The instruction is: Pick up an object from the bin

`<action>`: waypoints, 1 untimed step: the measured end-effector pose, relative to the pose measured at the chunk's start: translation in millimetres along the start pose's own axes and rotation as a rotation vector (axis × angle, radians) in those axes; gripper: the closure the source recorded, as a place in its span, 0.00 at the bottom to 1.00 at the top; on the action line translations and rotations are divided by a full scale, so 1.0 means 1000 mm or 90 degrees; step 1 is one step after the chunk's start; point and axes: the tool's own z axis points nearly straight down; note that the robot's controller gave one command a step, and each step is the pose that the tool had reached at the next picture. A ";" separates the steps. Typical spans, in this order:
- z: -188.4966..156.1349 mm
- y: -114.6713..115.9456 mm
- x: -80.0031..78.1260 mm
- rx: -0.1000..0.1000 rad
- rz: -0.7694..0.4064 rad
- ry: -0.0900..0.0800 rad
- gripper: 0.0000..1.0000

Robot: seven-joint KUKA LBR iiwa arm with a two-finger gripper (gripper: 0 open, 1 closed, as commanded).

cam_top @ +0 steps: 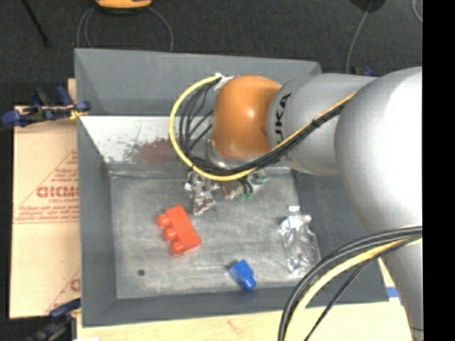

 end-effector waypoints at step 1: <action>0.001 0.000 0.001 -0.001 0.000 0.002 0.00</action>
Offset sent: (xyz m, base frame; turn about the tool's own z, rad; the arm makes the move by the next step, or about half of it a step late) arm 0.0000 0.0000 0.0000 0.0000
